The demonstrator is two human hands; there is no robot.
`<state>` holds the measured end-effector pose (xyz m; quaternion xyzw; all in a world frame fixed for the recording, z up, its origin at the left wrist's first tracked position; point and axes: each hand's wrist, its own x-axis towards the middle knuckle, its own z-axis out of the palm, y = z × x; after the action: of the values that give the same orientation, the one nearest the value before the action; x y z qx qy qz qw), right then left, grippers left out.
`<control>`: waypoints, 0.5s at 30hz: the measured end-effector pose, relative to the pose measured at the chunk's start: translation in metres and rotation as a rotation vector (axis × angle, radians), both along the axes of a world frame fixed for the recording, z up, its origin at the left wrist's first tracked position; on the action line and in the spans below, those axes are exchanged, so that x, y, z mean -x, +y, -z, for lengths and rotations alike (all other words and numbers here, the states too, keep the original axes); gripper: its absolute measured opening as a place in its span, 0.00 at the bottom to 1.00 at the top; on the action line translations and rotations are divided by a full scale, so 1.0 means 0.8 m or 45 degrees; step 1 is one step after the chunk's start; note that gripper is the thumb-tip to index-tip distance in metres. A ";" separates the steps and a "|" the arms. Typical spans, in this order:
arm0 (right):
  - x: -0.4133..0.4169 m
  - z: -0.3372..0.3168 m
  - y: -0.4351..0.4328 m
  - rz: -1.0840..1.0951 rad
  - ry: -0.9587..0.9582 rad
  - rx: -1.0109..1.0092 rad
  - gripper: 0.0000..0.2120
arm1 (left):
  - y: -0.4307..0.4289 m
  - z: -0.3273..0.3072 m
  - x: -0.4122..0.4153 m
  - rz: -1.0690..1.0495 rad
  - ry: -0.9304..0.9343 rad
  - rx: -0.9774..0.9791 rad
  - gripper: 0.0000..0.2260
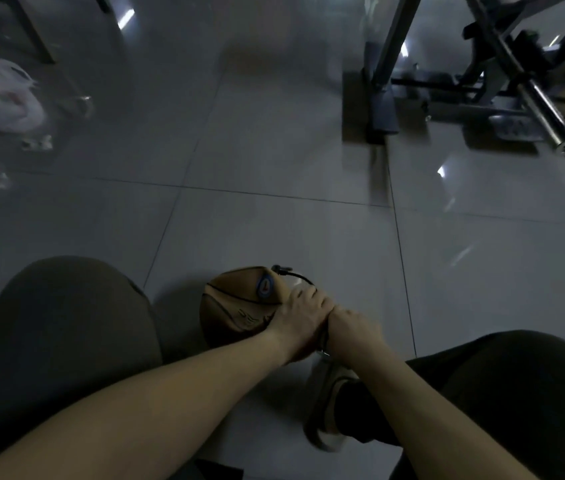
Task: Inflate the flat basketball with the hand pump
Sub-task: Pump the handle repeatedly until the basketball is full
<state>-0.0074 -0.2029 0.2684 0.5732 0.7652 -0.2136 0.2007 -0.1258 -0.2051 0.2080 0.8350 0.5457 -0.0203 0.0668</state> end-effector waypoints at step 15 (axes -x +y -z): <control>0.010 -0.033 0.031 -0.051 0.086 -0.888 0.03 | 0.049 -0.066 0.024 -0.096 -0.218 -0.449 0.05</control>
<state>-0.0154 -0.1778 0.2950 0.5849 0.8093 0.0457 -0.0285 -0.1450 -0.1662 0.2606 0.8116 0.5639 0.1492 -0.0334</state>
